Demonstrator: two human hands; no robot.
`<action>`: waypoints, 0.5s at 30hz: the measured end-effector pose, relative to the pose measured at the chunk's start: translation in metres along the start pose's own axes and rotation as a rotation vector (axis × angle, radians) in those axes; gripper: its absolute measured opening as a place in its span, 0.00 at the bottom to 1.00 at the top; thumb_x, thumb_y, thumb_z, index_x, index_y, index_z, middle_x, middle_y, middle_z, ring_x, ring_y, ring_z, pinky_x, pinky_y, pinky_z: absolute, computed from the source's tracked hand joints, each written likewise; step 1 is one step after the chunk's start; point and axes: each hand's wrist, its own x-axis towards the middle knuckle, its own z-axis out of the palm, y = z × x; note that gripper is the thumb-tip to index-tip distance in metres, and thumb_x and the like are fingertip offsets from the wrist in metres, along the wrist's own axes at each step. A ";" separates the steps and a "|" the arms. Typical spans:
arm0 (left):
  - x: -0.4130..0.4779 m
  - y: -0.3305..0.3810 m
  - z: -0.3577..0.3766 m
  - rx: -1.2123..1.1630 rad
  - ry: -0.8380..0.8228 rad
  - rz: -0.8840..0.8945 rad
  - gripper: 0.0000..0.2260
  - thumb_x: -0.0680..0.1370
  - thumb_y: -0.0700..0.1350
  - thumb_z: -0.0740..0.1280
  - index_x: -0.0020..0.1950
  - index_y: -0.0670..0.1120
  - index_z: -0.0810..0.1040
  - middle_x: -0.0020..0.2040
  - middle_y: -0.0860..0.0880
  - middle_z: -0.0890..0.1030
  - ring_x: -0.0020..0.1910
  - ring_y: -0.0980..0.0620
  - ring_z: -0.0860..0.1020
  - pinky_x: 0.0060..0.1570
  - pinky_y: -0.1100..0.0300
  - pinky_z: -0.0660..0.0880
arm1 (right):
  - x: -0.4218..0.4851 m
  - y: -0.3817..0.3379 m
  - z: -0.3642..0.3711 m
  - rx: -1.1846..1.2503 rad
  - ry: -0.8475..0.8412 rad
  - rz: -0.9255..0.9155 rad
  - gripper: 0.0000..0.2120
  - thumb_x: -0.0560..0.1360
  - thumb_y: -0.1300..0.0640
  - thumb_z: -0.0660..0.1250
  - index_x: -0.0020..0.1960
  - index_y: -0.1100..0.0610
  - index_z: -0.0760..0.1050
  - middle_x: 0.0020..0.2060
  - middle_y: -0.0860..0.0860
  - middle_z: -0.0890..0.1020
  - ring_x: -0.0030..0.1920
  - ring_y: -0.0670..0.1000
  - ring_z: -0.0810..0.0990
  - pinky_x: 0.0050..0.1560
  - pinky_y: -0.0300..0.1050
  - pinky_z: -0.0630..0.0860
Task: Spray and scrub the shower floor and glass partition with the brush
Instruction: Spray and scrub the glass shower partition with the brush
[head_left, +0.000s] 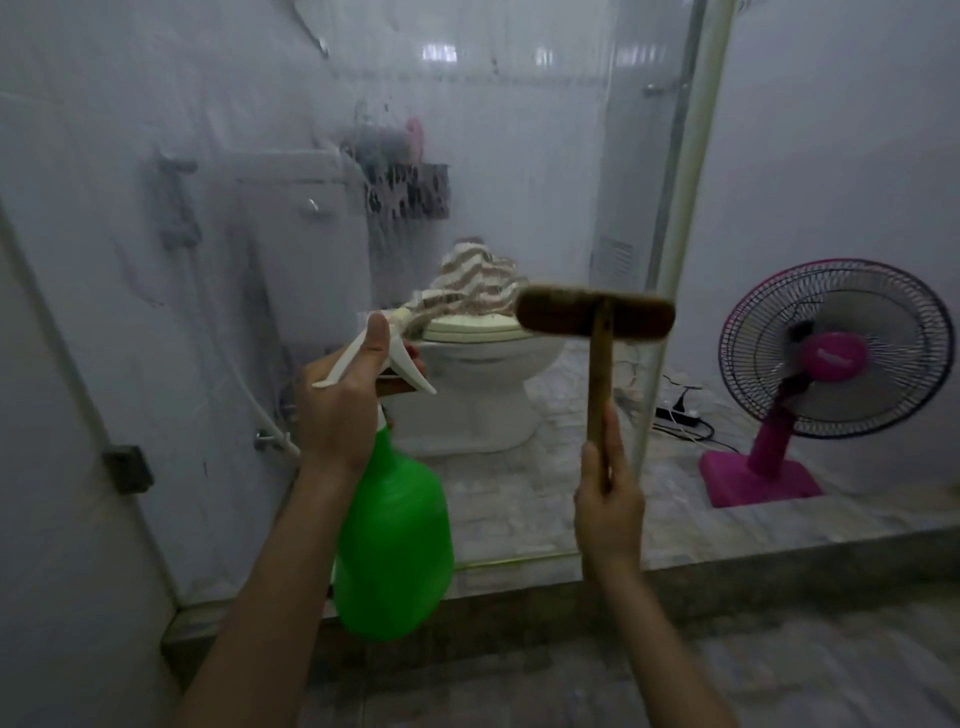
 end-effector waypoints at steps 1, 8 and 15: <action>-0.003 -0.005 0.001 0.005 -0.008 -0.012 0.13 0.83 0.45 0.62 0.47 0.40 0.83 0.30 0.55 0.84 0.32 0.58 0.84 0.34 0.68 0.78 | -0.034 0.019 -0.003 -0.014 -0.035 0.040 0.24 0.80 0.51 0.57 0.70 0.29 0.59 0.35 0.45 0.76 0.25 0.49 0.65 0.24 0.44 0.67; -0.020 -0.043 -0.004 0.108 -0.130 -0.036 0.14 0.84 0.48 0.60 0.54 0.43 0.83 0.45 0.46 0.85 0.40 0.62 0.84 0.40 0.71 0.77 | 0.032 -0.027 0.003 0.054 -0.022 -0.038 0.23 0.81 0.53 0.57 0.74 0.38 0.60 0.46 0.35 0.80 0.26 0.50 0.64 0.23 0.46 0.66; -0.051 -0.087 -0.010 0.147 -0.115 -0.035 0.20 0.77 0.55 0.62 0.52 0.41 0.84 0.37 0.53 0.86 0.40 0.57 0.85 0.45 0.62 0.82 | -0.102 0.076 -0.007 -0.020 -0.070 0.140 0.24 0.79 0.50 0.58 0.70 0.30 0.60 0.63 0.37 0.77 0.30 0.46 0.71 0.32 0.41 0.73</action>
